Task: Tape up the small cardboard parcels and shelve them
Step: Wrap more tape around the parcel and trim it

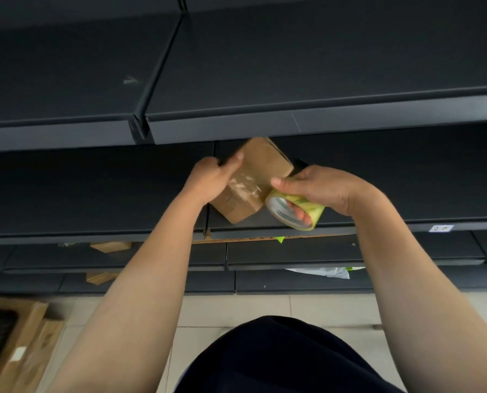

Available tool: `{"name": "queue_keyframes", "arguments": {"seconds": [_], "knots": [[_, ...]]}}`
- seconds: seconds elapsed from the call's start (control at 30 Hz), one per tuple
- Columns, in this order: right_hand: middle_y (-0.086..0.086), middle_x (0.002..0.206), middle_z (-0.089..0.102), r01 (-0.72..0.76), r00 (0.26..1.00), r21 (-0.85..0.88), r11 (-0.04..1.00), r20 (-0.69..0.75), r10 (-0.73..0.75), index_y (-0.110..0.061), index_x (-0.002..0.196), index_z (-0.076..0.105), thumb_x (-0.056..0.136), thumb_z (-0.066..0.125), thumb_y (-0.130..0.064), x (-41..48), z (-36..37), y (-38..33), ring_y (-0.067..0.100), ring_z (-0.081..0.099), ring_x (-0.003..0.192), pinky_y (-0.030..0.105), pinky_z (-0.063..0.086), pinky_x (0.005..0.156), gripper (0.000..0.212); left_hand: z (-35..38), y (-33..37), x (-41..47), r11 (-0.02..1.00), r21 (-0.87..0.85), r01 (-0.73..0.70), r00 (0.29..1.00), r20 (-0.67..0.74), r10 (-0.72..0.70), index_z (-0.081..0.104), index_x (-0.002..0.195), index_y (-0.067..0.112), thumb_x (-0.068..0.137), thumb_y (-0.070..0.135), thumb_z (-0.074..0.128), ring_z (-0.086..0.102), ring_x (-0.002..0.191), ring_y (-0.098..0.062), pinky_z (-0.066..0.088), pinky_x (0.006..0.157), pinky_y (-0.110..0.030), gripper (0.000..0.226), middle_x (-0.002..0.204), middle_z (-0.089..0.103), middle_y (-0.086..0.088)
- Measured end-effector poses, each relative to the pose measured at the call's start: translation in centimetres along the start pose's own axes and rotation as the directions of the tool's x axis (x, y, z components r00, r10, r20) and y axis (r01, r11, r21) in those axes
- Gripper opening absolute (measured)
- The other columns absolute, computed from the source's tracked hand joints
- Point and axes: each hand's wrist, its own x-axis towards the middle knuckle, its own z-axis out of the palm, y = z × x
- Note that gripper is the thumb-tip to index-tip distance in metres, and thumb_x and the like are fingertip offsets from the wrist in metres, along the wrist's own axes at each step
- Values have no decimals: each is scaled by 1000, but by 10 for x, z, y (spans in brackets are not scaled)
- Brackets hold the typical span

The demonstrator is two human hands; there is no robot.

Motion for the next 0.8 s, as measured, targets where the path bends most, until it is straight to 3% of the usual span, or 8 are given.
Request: {"name": "queue_keyframes", "arguments": {"seconds": [0.1,0.17,0.33,0.43,0.47,0.53,0.67,0.8], "knots": [[8,51,62,-81,996,-130,988,-54,75,-2,61,63,90,39,-66,-2,0,9,9,60,51,23,38,76,74,-4,-18,4,992,-100,73,997,-1,-74,66,95,-7,82,73,43,66,86,-36,52,75,-41,84,92,68,-23],[5,47,60,-135,990,-142,981,-50,129,-4,57,62,91,41,-63,3,7,14,14,61,58,19,38,75,72,-2,-22,5,982,-163,96,995,34,-91,66,100,-7,81,72,46,66,93,-38,52,85,-47,84,98,68,-26],[0,43,58,-218,976,-136,967,-34,215,-10,48,56,92,43,-58,23,18,11,17,62,64,21,42,81,66,-6,-17,12,971,-211,110,990,112,-88,68,95,5,84,67,50,68,87,-19,56,79,-35,65,89,71,-6],[-3,42,58,-203,979,-119,972,-18,203,-14,49,56,93,45,-56,30,20,8,16,62,64,24,42,85,62,-1,-3,2,999,44,-13,987,-158,20,57,110,9,88,57,52,61,86,-14,45,65,-22,53,91,61,4],[-4,42,58,-199,980,-117,973,-13,199,-15,49,56,93,45,-56,32,20,7,15,61,61,26,43,87,61,3,4,-5,975,215,-51,956,-271,110,53,113,8,90,53,51,61,89,-18,45,66,-24,51,98,61,-1],[-4,43,59,-192,981,-122,974,-6,193,-16,52,57,93,45,-55,33,22,6,12,59,56,27,43,86,59,14,16,-21,883,464,-68,907,-341,249,49,118,6,89,56,49,60,97,-28,49,71,-35,58,111,57,-12],[-1,46,61,-158,987,-94,983,10,160,-13,53,58,95,43,-55,33,24,11,11,59,50,25,42,73,61,30,26,-36,903,427,-34,968,-209,136,33,134,4,65,76,60,42,118,-35,44,89,-46,103,131,43,-18],[9,61,67,-41,999,47,998,10,41,-8,67,67,82,51,-69,25,24,18,17,64,61,19,49,69,65,17,26,-24,931,358,-67,974,-177,139,37,133,9,65,70,67,43,119,-32,41,96,-44,96,130,48,-13]]}}
